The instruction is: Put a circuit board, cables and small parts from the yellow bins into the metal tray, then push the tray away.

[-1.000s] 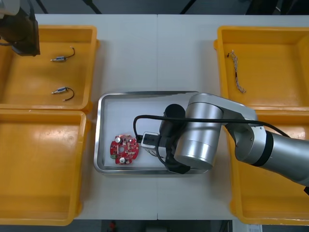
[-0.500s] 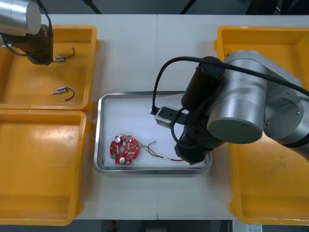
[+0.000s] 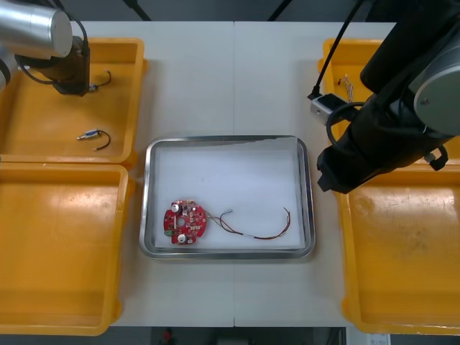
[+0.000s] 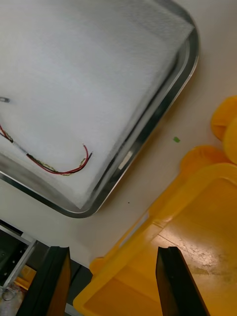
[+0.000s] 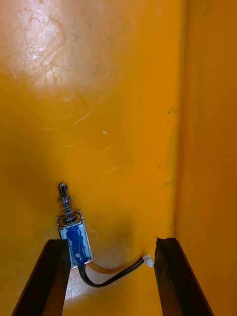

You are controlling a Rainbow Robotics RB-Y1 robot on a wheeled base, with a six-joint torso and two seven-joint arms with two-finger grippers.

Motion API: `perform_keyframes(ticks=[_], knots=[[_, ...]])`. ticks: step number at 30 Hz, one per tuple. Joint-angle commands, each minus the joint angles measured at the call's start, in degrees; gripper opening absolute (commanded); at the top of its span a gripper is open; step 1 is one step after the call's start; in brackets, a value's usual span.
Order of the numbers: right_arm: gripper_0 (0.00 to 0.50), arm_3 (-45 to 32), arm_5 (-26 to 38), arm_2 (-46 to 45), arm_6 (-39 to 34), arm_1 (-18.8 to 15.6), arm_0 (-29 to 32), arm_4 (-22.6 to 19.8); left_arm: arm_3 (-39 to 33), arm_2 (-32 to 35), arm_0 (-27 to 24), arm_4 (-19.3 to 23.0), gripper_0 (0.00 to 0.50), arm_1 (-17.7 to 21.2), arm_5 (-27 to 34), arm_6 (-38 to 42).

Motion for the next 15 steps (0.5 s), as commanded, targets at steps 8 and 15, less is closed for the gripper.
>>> perform_keyframes(ticks=[8,15], knots=[[0.5,9.5,0.5,-8.6,-12.7,-5.4,-1.7,-1.8,-0.4,-0.1,2.1,0.9,0.5,-0.9,-0.8,-5.5],[0.5,16.3,0.5,-9.8,-15.3,-6.9,-2.2,0.5,-0.4,-0.1,3.2,1.4,0.5,-1.2,-1.4,-6.9]])
